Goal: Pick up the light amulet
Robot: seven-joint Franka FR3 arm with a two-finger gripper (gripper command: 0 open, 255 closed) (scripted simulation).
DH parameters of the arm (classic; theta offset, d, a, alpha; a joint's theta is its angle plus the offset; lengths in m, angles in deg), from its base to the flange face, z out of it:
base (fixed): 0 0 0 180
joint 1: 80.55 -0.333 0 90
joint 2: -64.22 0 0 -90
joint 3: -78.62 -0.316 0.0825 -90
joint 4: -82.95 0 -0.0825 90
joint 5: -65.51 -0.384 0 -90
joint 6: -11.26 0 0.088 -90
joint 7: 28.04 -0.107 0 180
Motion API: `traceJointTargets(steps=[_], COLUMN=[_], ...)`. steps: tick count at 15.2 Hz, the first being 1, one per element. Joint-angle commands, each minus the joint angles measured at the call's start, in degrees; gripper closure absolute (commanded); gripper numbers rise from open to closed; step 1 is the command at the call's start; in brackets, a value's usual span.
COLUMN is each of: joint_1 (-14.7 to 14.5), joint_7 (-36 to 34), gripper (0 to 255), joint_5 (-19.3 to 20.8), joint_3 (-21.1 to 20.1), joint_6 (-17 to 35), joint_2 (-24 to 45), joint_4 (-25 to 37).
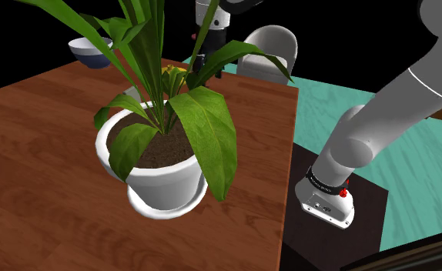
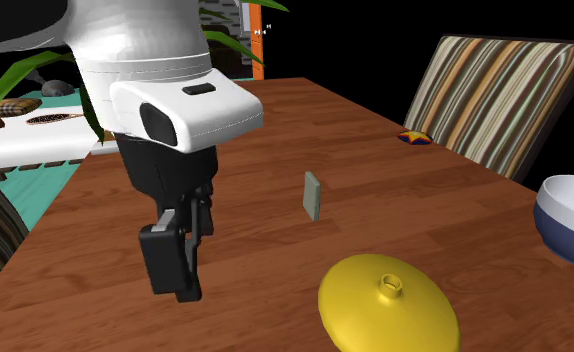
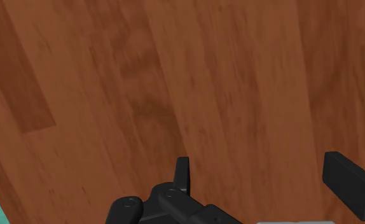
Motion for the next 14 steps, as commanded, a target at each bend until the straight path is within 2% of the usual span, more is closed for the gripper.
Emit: traceJointTargets(steps=[1,8,14], joint_1=[-0.3,-2.4,-7.4], joint_7=[-2.9,-12.7,-20.6], gripper=[0,0,0], joint_5=[0.5,4.7,10.8], joint_3=[-1.8,-6.8,-8.9], joint_6=[-0.2,-2.1,-7.0], joint_2=[4.0,19.2,34.6], joint_4=[4.2,20.4,39.4])
